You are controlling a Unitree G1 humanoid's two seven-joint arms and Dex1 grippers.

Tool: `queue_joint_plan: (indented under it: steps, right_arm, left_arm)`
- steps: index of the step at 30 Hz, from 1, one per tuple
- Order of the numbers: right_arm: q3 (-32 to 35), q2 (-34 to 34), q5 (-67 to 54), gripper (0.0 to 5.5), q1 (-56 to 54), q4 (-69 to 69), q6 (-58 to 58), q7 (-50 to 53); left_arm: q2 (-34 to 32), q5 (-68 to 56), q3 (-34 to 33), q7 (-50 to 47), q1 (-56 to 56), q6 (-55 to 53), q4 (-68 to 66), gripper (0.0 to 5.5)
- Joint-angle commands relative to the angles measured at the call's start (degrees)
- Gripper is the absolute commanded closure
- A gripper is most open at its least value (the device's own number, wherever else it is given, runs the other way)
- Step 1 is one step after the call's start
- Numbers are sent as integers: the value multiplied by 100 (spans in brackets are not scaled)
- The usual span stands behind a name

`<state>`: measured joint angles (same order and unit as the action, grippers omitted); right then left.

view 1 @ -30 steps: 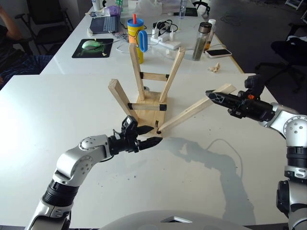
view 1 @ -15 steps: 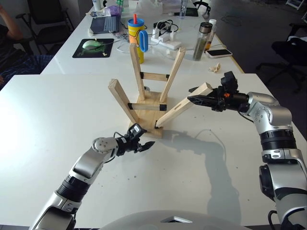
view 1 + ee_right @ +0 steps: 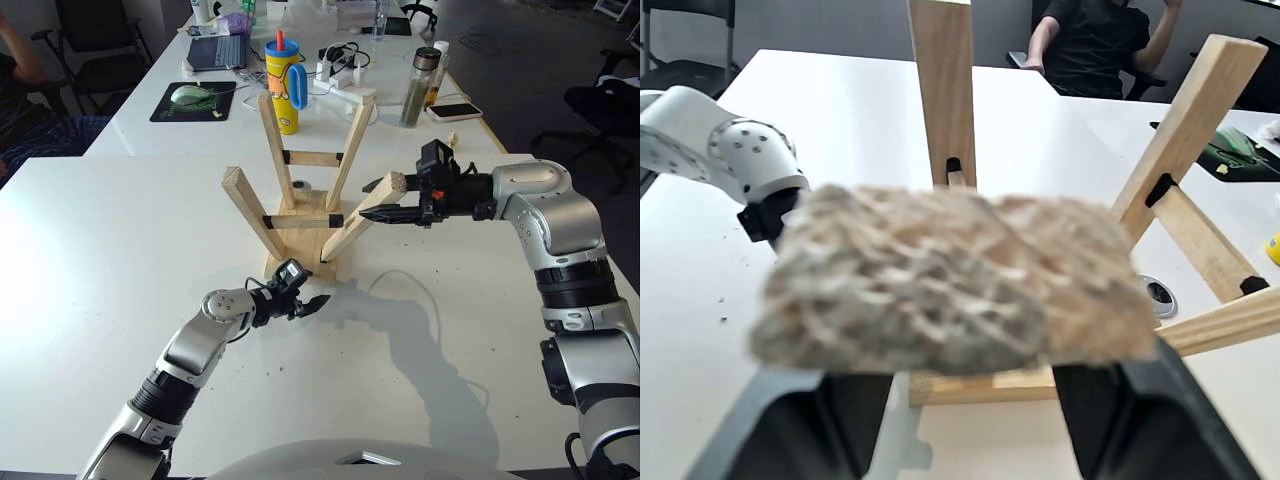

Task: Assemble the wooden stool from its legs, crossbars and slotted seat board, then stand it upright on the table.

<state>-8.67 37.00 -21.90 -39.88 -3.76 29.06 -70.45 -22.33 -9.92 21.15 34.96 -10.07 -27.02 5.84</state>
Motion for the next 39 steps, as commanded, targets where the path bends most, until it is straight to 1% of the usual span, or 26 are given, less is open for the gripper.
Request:
queue_joint_plan:
  steps: [1, 5, 11, 16, 19, 24, 31, 33, 35, 39]
  right_arm:
    - [-517, -97, 388, 346, 143, -211, 450, 242]
    - [-836, -109, 607, 346, -331, -798, 402, 91]
    - [-1245, -115, 853, 346, -902, -1556, 35, -317]
    - [-1469, -309, 1039, 346, -1197, -2120, -218, -387]
    - [-1481, -474, 1020, 346, -1287, -2281, -433, -430]
    - [-1429, -516, 869, 346, -1034, -1815, -587, -593]
    - [-1414, -662, 924, 346, -863, -1827, -996, -527]
    - [-1423, -736, 983, 346, -942, -2022, -912, -411]
    - [-1412, -916, 980, 346, -1129, -2354, -560, -229]
    - [-1595, -971, 1215, 346, -1221, -2514, -279, -165]
  left_arm:
    - [52, 112, 45, -29, 222, -151, -203, 218]
    - [162, 184, 27, -50, 172, -26, -438, 218]
    - [286, 311, 28, -83, 168, 206, -862, 218]
    - [370, 369, 40, -121, 192, 318, -1041, 218]
    - [388, 413, 59, -125, 178, 324, -1113, 218]
    - [390, 421, 44, -109, 176, 302, -1129, 218]
    - [410, 452, 43, -66, 141, 256, -1148, 218]
    - [419, 457, 39, -59, 120, 236, -1154, 218]
    - [449, 444, 19, -70, 110, 246, -1157, 218]
    - [623, 286, -227, -214, 182, 554, -774, 218]
